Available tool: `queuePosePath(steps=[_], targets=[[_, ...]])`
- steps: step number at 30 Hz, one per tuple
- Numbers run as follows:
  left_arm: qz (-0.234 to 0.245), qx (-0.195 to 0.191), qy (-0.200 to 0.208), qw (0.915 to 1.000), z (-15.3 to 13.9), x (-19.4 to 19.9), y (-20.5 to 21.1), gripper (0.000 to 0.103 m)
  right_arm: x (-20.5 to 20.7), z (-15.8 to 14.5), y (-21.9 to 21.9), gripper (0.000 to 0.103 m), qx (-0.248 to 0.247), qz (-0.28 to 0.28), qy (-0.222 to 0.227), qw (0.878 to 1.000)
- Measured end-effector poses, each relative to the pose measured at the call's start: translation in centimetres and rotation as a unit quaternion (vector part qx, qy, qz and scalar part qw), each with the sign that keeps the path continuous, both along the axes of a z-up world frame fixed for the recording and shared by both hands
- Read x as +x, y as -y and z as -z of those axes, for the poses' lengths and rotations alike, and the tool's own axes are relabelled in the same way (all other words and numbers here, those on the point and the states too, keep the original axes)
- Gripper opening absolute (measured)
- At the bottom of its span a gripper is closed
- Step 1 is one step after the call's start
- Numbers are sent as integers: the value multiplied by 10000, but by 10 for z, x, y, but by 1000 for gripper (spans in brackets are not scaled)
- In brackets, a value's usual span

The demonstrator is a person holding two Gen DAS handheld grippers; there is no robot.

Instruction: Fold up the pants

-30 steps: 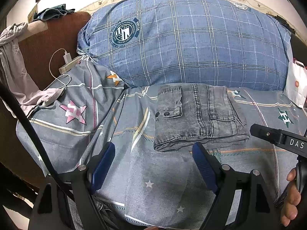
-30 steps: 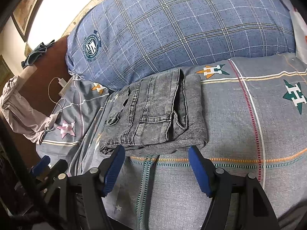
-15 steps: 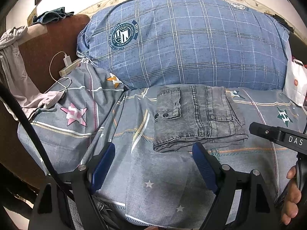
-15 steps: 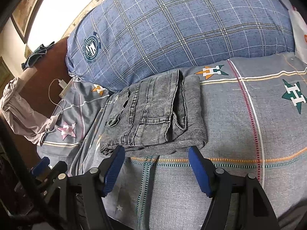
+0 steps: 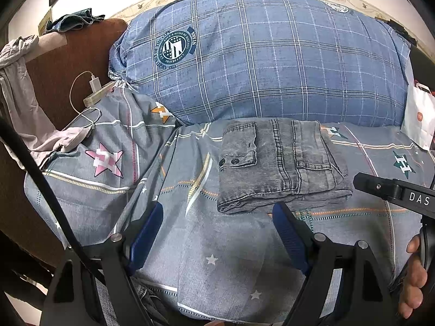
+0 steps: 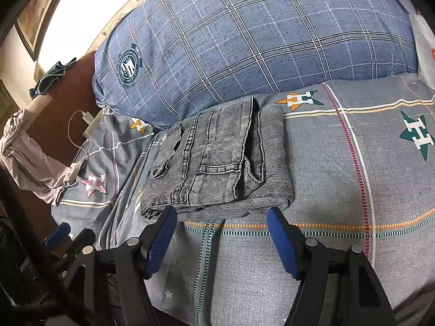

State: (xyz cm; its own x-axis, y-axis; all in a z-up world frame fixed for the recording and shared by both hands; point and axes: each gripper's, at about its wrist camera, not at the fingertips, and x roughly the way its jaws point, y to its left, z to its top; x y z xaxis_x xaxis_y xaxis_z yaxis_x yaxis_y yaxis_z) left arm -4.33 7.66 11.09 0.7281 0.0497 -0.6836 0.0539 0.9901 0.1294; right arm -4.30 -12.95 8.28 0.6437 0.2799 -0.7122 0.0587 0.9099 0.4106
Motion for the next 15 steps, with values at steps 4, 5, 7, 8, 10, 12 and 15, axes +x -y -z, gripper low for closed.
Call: queuePosePath(steps=[4, 5, 7, 8, 10, 12, 15], targets=[[12, -12, -8, 10000, 1, 1, 1, 83, 0, 1, 1, 72, -3, 20, 2, 10000], [18, -16, -13, 10000, 1, 1, 1, 83, 0, 1, 2, 72, -3, 28, 3, 10000], [27, -13, -35, 10000, 3, 2, 2, 83, 0, 1, 2, 72, -6, 50, -5, 10000], [27, -17, -47, 10000, 4, 3, 2, 83, 0, 2, 3, 72, -7, 59, -14, 10000], [26, -49, -61, 10000, 6, 4, 0, 83, 1, 3, 2, 72, -15, 70, -32, 10000], [49, -92, -117, 9999, 9, 6, 0, 83, 2, 4, 1, 72, -35, 69, -46, 10000], [93, -222, -215, 9995, 17, 10, -1, 83, 3, 8, 0, 72, -108, 85, -80, 9999]])
